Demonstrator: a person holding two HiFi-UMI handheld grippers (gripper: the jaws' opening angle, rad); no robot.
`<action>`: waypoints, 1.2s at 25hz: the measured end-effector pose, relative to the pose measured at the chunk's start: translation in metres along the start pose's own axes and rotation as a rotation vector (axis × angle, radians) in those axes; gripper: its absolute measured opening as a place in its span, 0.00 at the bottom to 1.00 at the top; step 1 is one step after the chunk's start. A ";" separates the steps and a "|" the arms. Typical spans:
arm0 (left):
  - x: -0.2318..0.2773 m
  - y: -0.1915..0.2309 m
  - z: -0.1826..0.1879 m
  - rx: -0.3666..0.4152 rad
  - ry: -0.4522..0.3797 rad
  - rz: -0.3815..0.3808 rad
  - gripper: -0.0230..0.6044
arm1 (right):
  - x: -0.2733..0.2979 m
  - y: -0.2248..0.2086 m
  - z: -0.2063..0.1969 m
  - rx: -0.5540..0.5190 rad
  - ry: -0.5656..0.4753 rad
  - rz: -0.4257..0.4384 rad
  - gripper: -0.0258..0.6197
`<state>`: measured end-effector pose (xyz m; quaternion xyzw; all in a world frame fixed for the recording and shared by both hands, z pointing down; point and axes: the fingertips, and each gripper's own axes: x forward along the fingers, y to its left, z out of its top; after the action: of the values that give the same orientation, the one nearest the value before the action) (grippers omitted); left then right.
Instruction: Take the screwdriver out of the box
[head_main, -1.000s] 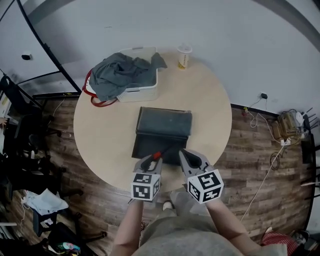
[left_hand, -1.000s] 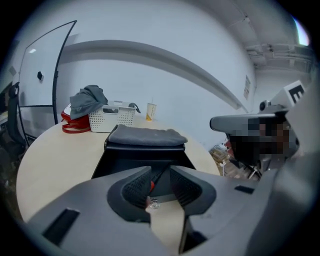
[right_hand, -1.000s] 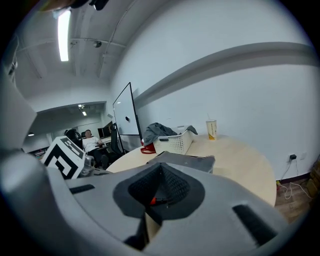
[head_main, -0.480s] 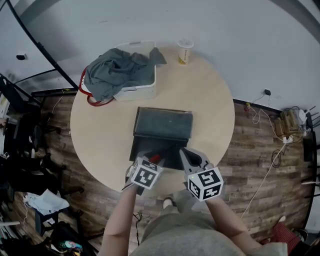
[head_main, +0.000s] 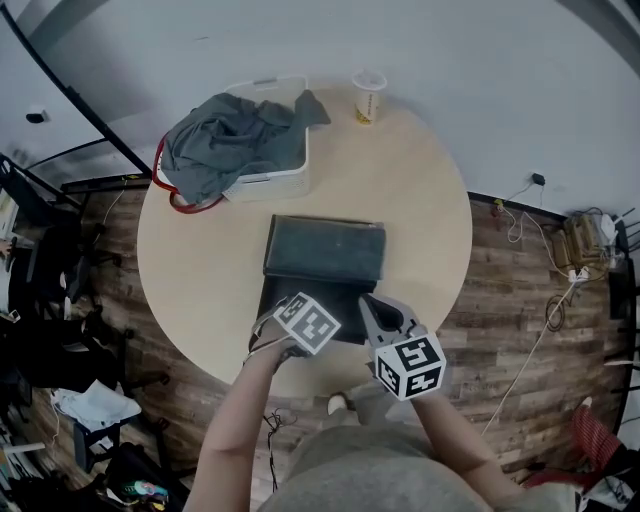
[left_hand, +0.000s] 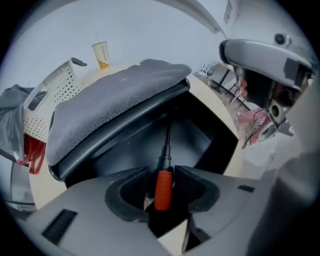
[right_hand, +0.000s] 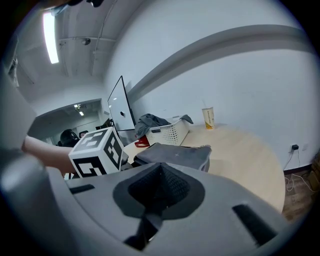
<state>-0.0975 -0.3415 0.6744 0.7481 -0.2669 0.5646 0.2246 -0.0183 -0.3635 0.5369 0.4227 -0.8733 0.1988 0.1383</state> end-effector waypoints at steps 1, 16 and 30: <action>0.001 0.001 0.000 0.021 0.017 0.009 0.27 | 0.001 0.000 0.000 0.000 0.002 0.002 0.04; 0.013 -0.003 0.006 0.105 0.086 -0.031 0.16 | 0.001 -0.006 0.003 0.011 -0.006 -0.007 0.04; -0.018 -0.014 0.011 0.244 0.024 0.046 0.15 | -0.028 0.007 0.004 0.010 -0.043 -0.040 0.04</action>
<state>-0.0843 -0.3357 0.6531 0.7569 -0.2105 0.6066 0.1219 -0.0068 -0.3422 0.5208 0.4447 -0.8666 0.1912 0.1215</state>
